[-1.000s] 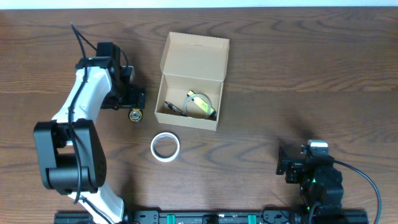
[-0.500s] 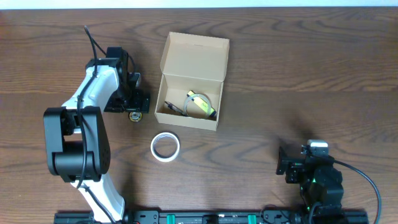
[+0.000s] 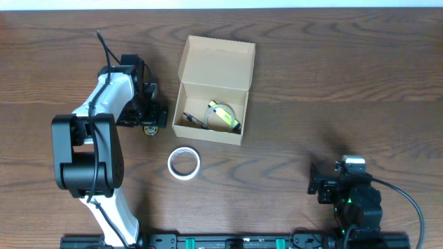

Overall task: Pack container
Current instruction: 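Lift the correction roller with the left gripper and lower it into the box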

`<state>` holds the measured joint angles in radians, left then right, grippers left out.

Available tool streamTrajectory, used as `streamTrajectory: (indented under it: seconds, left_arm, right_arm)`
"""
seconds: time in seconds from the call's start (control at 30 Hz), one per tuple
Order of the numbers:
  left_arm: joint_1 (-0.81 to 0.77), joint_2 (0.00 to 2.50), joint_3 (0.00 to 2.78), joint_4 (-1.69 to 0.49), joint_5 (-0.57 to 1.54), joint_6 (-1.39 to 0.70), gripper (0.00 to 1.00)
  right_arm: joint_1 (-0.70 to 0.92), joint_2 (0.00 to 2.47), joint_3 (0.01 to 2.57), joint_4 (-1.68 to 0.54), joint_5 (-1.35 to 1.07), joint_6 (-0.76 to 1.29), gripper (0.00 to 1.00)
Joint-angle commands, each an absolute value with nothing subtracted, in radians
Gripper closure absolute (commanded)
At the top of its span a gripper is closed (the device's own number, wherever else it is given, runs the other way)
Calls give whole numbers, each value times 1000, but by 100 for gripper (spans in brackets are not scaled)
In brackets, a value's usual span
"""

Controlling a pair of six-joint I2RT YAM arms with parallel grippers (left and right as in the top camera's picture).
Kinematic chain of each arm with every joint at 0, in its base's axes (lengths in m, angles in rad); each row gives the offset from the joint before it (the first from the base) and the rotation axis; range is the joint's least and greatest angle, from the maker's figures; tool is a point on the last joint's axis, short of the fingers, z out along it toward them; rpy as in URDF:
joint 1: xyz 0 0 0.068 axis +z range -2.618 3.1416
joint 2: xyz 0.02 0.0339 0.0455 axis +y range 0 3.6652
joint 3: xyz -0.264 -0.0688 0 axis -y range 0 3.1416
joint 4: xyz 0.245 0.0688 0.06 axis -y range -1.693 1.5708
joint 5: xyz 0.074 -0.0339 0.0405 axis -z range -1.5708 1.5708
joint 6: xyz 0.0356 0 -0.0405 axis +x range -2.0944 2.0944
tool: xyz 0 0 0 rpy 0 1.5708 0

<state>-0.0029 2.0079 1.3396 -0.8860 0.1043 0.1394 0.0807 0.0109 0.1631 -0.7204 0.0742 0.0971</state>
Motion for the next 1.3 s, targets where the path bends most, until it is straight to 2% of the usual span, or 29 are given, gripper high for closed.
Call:
streamTrajectory:
  seconds: [0.0, 0.03, 0.2, 0.37, 0.63, 0.93, 1.27]
  left_arm:
    - [-2, 2033, 1360, -889, 94, 154, 0]
    - [-2, 2035, 1360, -890, 94, 154, 5]
    - [-2, 2035, 1360, -890, 94, 154, 17]
    - [-2, 2035, 1360, -889, 97, 153, 40]
    - [-2, 2030, 1360, -885, 106, 131, 63]
    - [1, 1923, 1360, -873, 113, 126, 63]
    - [-1, 1579, 1360, -818, 133, 123, 63]
  right_arm:
    - [74, 7, 161, -722, 70, 84, 1]
    - [74, 7, 161, -722, 70, 84, 1]
    - [74, 7, 161, -722, 70, 84, 1]
    - [74, 7, 161, -722, 70, 84, 1]
    - [74, 7, 161, -722, 70, 84, 1]
    - [74, 7, 161, -722, 70, 84, 1]
    - [74, 7, 161, -722, 70, 84, 1]
